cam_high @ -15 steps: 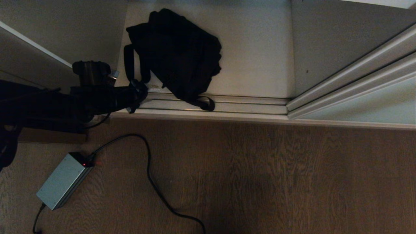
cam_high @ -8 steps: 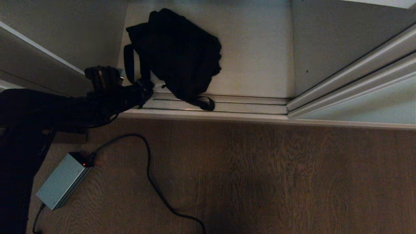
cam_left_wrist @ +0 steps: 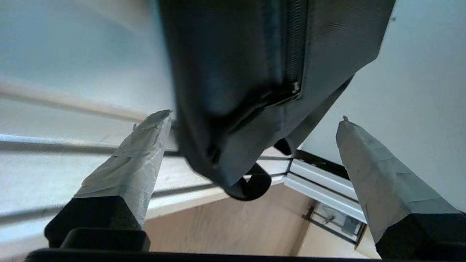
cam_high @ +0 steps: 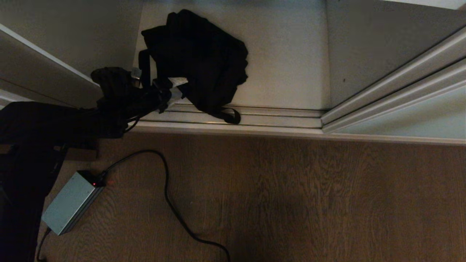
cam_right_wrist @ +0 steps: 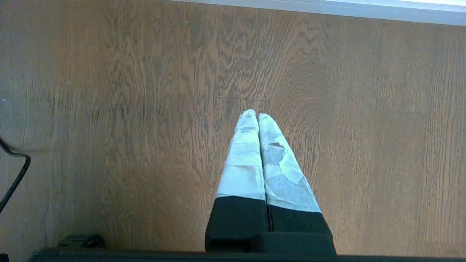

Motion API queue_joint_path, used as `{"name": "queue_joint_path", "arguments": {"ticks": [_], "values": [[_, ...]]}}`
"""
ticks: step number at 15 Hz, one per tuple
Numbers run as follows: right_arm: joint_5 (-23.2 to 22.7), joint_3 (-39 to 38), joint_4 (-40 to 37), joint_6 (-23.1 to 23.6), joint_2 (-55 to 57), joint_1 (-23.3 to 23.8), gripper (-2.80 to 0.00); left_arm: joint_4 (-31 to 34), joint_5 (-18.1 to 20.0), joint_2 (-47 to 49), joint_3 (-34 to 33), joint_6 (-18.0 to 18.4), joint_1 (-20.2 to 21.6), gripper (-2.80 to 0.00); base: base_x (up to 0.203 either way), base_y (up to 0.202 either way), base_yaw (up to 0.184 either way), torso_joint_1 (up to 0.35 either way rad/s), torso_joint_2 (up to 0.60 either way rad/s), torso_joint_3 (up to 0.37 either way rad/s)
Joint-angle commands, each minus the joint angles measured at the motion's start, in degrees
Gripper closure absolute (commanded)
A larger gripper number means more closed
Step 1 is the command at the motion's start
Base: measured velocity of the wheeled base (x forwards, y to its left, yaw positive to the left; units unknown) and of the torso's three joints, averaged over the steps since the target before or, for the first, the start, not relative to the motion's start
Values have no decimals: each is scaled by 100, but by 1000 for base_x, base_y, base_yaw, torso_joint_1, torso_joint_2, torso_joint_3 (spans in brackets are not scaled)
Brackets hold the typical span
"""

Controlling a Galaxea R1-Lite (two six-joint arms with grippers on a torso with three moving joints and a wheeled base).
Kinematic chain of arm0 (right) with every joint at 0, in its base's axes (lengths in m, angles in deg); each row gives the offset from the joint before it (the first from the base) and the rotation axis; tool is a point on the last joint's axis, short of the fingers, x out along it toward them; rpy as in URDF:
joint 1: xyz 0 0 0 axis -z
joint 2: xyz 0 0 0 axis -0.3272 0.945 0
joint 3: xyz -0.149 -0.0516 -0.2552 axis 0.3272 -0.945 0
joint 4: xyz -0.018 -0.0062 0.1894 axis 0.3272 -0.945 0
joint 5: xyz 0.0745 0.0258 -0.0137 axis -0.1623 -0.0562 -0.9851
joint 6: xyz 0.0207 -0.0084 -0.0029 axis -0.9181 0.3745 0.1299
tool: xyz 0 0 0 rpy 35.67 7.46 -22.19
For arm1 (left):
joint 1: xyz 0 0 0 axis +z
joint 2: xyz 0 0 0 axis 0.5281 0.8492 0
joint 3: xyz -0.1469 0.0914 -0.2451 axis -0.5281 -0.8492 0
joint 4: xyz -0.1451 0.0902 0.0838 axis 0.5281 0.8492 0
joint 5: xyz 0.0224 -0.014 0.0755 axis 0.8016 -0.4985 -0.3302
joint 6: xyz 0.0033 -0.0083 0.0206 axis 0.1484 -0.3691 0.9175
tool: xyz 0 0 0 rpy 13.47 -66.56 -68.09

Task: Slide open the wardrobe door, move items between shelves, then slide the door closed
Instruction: Place the bag on the higher shelf

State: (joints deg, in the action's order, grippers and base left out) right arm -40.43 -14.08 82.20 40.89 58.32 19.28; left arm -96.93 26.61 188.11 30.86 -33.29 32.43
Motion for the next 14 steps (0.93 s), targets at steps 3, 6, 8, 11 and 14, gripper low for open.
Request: {"name": "queue_joint_path", "arguments": {"ticks": [3,6,8,11,14], "values": [[0,-8,-1,-3,-11,-1,0,-163,26,597,407,9,-95,-280,0,0,0,0,0,0],[0,-4,-1,-3,-11,-1,0,-610,14,818,434,27,-213,-280,0,0,0,0,0,0],[0,0,-1,-3,-11,-1,0,-750,14,818,431,38,-214,-280,0,0,0,0,0,0],[0,0,-1,-3,-11,-1,0,-961,-53,844,425,45,-272,-280,0,0,0,0,0,0],[0,-8,-1,-3,-11,-1,0,-975,-92,853,434,36,-275,-280,0,0,0,0,0,0]]}}
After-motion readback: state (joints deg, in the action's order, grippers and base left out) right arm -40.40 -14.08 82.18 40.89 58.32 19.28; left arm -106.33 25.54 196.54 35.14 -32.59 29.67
